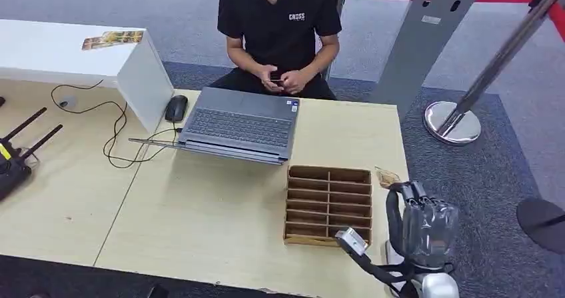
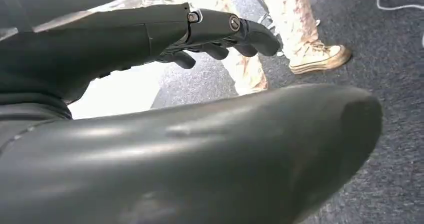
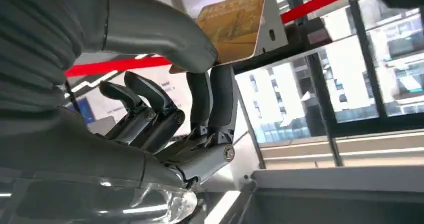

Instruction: Pass the card to the sensor for recognition and then transmit it.

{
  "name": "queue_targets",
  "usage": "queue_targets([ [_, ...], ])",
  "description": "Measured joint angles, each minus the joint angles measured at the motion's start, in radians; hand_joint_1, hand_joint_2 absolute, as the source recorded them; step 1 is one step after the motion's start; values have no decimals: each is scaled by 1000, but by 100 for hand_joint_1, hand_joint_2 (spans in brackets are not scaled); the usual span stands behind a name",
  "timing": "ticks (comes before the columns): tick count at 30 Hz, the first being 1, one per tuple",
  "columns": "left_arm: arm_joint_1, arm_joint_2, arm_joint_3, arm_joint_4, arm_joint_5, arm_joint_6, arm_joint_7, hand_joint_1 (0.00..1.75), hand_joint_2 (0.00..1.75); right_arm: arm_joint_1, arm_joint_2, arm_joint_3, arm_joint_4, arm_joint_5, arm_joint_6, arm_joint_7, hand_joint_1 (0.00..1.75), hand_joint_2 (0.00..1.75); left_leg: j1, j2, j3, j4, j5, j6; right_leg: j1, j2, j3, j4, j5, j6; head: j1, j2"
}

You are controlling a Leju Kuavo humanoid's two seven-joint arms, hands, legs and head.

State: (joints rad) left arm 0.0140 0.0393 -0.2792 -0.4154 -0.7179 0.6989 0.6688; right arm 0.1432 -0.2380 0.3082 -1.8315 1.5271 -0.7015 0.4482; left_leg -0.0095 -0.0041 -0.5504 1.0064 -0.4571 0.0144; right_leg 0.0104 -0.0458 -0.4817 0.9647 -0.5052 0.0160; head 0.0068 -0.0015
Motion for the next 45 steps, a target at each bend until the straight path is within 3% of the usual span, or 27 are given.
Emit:
queue_targets([
  [3,0,-5,8,0,-11,0,-3,0,0,-1,14,-1,-7,0,0,8,175,175,0,0,0,0,0,0,0,0,1,0,0,0,0,0],
  [8,-3,-9,25,0,-8,0,-25,0,0,-41,31,21,-2,0,0,83,175,175,0,0,0,0,0,0,0,0,1,0,0,0,0,0],
  [10,-4,-10,26,0,-3,0,-34,0,0,-74,32,50,8,0,2,140,175,175,0,0,0,0,0,0,0,0,1,0,0,0,0,0],
  [18,-7,-10,26,0,7,0,-53,0,0,-172,39,171,58,0,3,240,175,175,0,0,0,0,0,0,0,0,1,0,0,0,0,0],
  [30,-9,-10,26,0,16,0,-58,0,0,-210,57,255,118,0,3,245,175,175,0,0,0,0,0,0,0,0,1,0,0,0,0,0],
  [45,-9,-10,26,0,24,0,-72,0,0,-242,73,295,178,-4,3,245,175,175,0,0,0,0,0,0,0,0,1,0,0,0,0,0],
])
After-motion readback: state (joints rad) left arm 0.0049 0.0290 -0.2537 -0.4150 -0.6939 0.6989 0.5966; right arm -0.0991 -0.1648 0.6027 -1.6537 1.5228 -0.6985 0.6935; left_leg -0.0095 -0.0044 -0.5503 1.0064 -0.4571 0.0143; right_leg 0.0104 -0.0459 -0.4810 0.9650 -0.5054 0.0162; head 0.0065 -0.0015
